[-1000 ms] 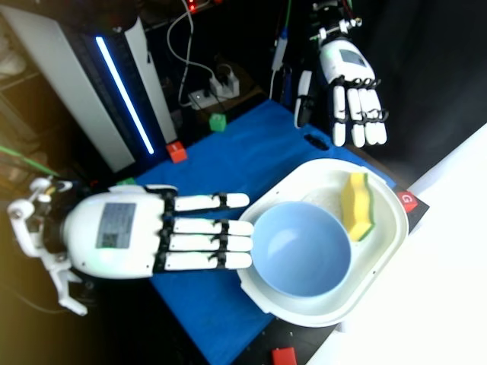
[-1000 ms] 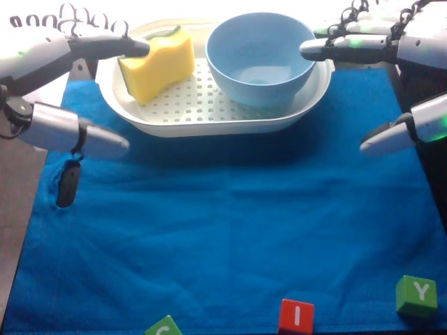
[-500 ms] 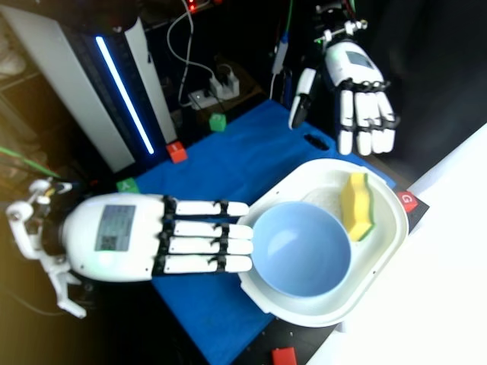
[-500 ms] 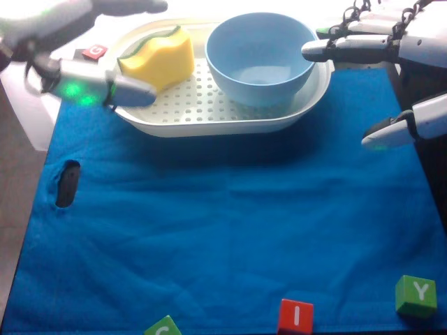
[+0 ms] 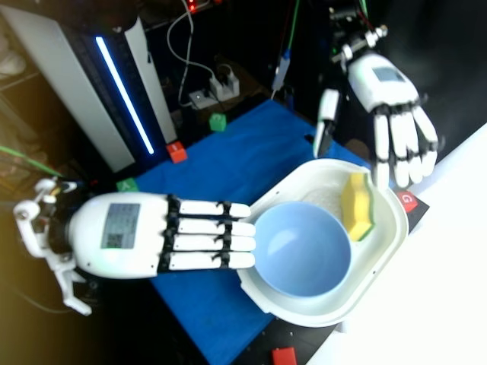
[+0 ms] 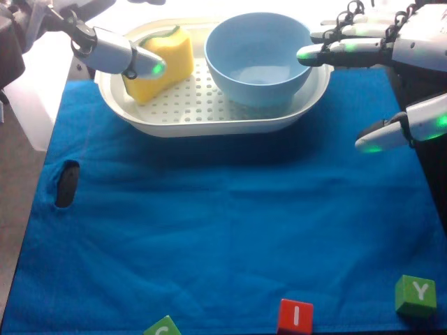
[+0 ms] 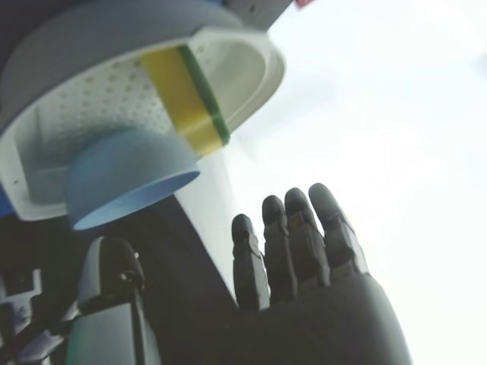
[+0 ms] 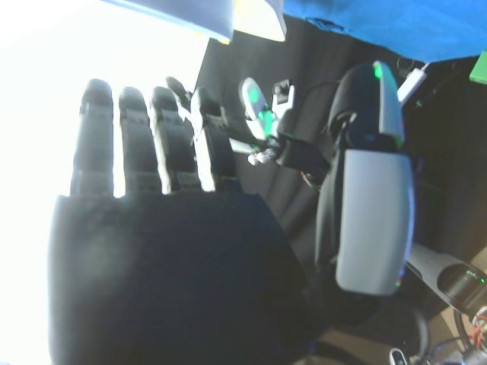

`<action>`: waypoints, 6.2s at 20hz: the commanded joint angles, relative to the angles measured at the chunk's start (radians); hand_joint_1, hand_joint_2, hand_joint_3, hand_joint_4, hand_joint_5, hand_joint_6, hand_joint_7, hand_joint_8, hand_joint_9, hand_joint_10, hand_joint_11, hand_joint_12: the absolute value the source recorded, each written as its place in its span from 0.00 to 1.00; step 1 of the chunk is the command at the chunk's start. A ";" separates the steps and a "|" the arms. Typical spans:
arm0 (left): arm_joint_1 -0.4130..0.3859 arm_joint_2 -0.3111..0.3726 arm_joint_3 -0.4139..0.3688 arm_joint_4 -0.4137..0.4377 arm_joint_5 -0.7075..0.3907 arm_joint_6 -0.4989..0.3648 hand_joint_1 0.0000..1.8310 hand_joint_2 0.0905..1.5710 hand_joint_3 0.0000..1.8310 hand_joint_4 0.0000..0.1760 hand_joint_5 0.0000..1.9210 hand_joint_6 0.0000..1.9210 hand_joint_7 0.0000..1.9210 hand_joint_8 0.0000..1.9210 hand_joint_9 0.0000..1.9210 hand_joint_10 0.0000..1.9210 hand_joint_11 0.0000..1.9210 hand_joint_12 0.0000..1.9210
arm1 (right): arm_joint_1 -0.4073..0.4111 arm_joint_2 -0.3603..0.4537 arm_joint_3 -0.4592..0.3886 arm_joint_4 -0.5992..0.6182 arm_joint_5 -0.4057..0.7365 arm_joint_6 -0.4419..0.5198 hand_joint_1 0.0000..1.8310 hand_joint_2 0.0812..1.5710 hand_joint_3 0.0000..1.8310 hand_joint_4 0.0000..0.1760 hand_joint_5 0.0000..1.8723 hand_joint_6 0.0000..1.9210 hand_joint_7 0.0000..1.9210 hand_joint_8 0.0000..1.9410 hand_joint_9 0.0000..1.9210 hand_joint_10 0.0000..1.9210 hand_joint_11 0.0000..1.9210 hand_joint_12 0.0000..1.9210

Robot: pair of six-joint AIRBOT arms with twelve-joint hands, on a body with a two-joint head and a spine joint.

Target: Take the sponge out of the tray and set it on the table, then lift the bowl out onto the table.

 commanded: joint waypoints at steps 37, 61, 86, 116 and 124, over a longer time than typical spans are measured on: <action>0.133 0.375 -0.429 0.747 -0.530 -0.753 0.75 0.68 0.00 0.00 0.48 0.49 0.53 0.49 0.52 0.58 0.46 0.65 | 0.008 -0.012 0.003 0.065 0.081 0.029 0.22 0.70 0.00 0.52 0.09 0.00 0.06 0.00 0.01 0.00 0.00 0.00; 0.275 0.381 -0.434 0.180 -0.612 -0.250 0.38 0.54 0.00 0.67 0.14 0.00 0.10 0.00 0.07 0.00 0.00 0.21 | 0.037 -0.116 0.107 0.111 0.079 0.029 0.29 0.65 0.00 0.74 0.08 0.00 0.07 0.00 0.02 0.00 0.00 0.00; 0.339 0.322 -0.404 0.103 -0.659 -0.273 0.45 0.54 0.00 0.49 0.19 0.00 0.14 0.00 0.13 0.00 0.00 0.33 | 0.145 -0.387 0.317 0.024 -0.175 0.033 0.37 0.66 0.00 0.68 0.11 0.00 0.08 0.00 0.03 0.00 0.00 0.00; 0.363 0.305 -0.389 0.106 -0.678 -0.327 0.40 0.57 0.00 0.30 0.19 0.00 0.17 0.00 0.15 0.00 0.00 0.42 | 0.249 -0.362 0.247 -0.107 -0.153 0.034 0.62 0.73 0.00 0.00 0.46 0.59 0.56 0.67 0.63 0.83 0.60 0.97; 0.392 0.306 -0.393 0.082 -0.710 -0.348 0.40 0.57 0.00 0.51 0.19 0.00 0.17 0.00 0.14 0.00 0.00 0.39 | 0.260 -0.228 0.127 -0.102 -0.033 0.034 0.63 0.71 0.00 0.00 0.50 0.54 0.62 0.87 0.66 1.00 0.66 1.00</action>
